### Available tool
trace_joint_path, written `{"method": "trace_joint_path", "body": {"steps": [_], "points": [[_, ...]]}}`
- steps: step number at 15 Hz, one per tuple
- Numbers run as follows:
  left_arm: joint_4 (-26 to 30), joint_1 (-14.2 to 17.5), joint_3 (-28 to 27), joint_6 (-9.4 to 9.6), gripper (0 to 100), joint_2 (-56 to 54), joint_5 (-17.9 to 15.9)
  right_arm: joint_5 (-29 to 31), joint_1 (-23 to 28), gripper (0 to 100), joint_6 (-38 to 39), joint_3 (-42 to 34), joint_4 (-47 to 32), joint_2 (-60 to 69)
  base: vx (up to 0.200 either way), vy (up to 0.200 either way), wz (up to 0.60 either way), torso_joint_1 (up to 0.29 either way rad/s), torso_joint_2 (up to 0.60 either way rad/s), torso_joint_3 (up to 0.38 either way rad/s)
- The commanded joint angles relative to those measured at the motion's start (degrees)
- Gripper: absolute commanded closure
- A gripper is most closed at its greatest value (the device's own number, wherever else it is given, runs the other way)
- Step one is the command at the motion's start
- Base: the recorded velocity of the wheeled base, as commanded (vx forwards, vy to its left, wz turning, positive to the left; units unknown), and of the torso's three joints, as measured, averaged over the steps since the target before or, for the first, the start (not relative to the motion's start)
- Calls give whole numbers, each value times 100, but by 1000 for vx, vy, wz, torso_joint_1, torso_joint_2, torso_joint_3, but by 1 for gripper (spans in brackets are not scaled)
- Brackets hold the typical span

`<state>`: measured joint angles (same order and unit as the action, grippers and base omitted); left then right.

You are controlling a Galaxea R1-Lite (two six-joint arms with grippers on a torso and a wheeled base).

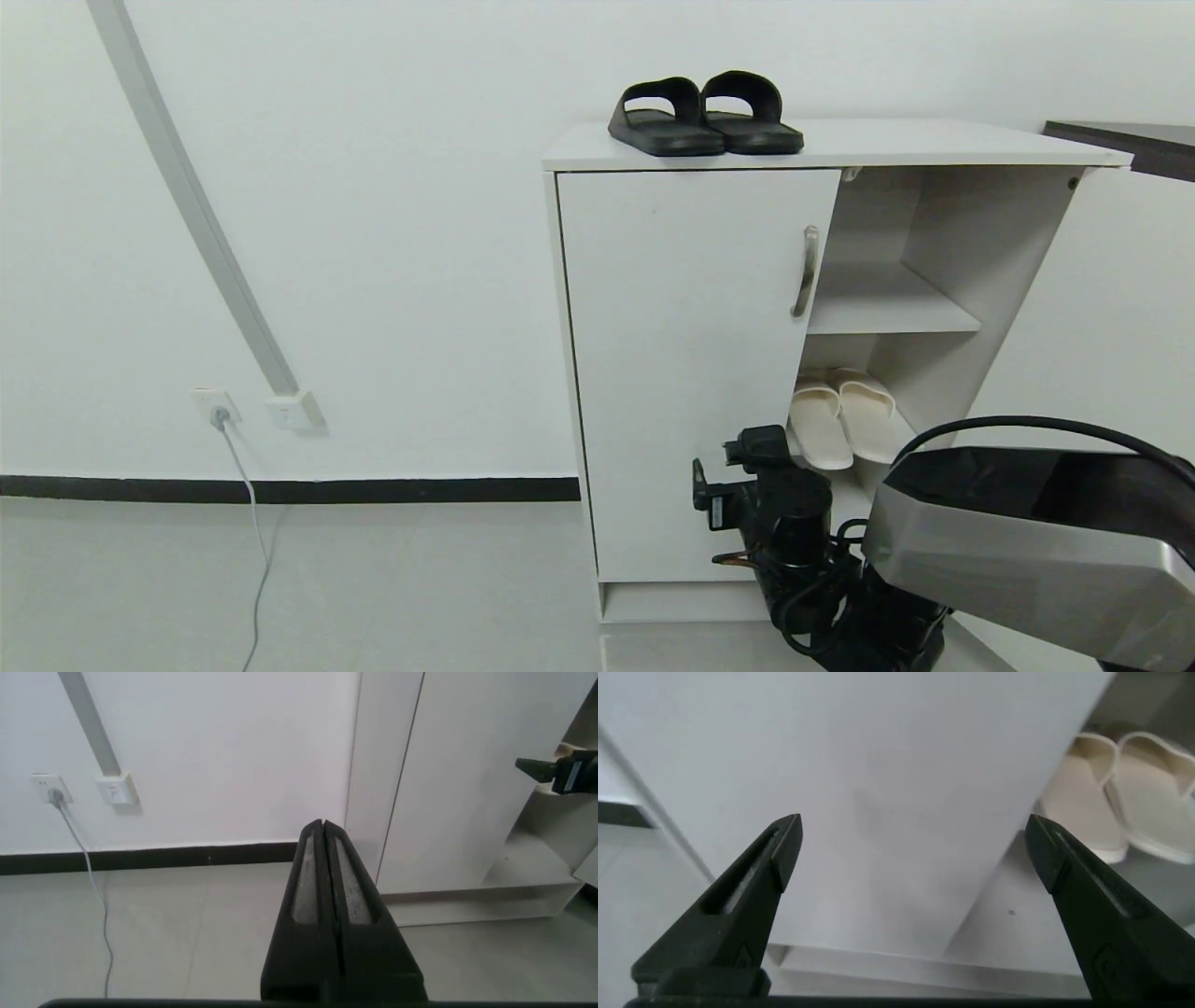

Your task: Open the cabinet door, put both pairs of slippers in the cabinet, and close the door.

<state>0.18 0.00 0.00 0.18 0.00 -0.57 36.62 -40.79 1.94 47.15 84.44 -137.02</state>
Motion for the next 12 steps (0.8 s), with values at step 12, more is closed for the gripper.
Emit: {"method": "trace_joint_path", "body": {"steps": [12], "points": [[-1,0,0,-1,100,0,5,-243,10,0,-159,-189,239,88,0,0,0,0,0,0]]}}
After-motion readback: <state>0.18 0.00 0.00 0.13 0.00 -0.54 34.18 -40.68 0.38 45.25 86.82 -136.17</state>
